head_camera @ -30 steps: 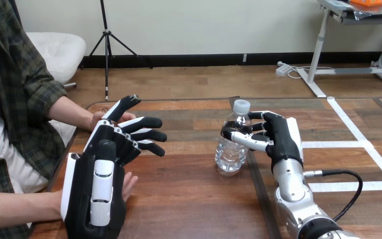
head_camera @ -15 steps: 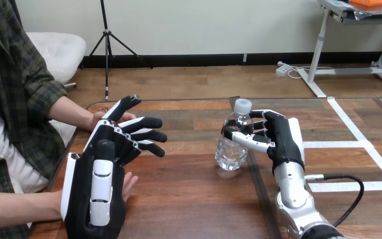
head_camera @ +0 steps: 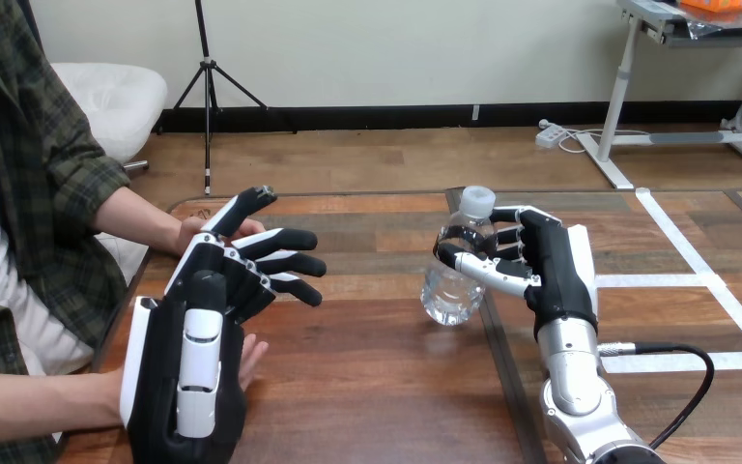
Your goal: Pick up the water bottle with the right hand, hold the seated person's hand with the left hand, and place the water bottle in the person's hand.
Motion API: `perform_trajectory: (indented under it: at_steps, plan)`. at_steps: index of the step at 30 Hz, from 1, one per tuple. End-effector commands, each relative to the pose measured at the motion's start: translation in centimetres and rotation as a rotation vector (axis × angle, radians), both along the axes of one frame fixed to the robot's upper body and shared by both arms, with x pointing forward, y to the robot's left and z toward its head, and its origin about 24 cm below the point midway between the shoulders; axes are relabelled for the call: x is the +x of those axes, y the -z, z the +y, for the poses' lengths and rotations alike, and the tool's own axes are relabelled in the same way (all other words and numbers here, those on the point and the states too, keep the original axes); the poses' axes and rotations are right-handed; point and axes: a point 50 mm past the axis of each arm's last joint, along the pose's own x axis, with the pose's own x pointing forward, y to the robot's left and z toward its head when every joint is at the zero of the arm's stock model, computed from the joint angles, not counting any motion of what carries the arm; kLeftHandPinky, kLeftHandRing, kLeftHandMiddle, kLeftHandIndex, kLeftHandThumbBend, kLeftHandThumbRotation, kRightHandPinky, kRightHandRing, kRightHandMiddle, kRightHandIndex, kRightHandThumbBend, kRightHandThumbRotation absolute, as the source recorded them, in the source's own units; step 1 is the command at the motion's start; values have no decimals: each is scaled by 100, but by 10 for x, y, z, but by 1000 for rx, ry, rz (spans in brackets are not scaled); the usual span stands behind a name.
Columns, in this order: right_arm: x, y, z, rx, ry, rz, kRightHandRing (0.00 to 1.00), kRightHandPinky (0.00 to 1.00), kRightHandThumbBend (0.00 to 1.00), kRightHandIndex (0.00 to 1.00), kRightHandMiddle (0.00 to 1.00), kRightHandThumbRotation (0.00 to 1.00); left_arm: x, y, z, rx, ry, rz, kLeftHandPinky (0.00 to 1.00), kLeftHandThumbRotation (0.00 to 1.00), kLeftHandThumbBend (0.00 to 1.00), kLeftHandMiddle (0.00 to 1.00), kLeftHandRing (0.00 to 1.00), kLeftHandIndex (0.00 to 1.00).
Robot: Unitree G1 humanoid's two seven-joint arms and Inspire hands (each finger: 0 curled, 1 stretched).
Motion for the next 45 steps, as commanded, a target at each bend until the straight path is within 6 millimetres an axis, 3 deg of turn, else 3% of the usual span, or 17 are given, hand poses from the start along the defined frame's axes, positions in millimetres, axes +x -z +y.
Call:
perform_trajectory:
  at_steps: [1,17,32,35,41,45]
  plan:
    - [16,-40,1,17,-33,-214,42,38,72,59,48,0,-10,7,-2,-15,-12,49,46,92,51,65,59,80]
    - [10,-49,4,59,-91,-334,42,39,72,57,48,0,-6,5,1,5,-29,21,44,92,48,65,58,80]
    - [2,-55,8,81,-141,-415,42,41,73,56,47,0,-2,4,17,118,-96,-3,47,89,36,68,63,85]
    - [0,-56,9,92,-156,-431,42,41,73,56,47,0,-1,3,20,146,-118,-10,49,86,33,69,65,86]
    - [-4,-58,10,100,-175,-456,42,40,74,56,47,0,0,0,28,241,-157,-4,50,79,38,70,64,87]
    - [-6,-59,11,102,-191,-472,41,40,73,56,47,0,0,-2,34,329,-152,-6,53,65,37,74,68,88]
